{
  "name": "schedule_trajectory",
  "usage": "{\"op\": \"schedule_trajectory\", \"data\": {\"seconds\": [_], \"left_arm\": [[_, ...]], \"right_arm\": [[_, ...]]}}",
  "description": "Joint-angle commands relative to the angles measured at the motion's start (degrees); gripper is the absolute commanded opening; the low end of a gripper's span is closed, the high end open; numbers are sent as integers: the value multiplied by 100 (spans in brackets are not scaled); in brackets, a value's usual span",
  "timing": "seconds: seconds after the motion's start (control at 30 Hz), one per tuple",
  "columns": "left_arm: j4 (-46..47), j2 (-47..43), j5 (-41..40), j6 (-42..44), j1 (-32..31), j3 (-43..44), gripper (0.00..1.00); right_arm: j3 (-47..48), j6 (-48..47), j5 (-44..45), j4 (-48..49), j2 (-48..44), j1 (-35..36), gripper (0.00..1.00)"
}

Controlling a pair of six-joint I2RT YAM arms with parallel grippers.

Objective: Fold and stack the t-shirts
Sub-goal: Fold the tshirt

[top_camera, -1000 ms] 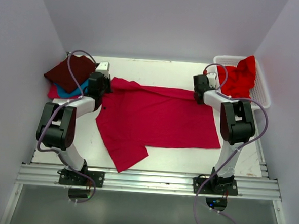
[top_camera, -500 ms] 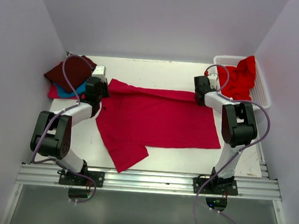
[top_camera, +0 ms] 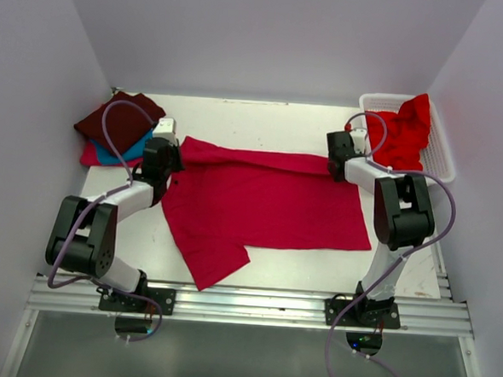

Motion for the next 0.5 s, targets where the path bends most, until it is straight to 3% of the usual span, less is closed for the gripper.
{"op": "schedule_trajectory", "data": {"seconds": [0.0,0.47], "left_arm": [[202,-259,-218,-112,-39,-46,0],[114,-425,-393,-138,-100,-204,0]], "right_arm": [[-31,198,182,43,-350,-1,0],[-207,250,155,78,-464,7,0]]}}
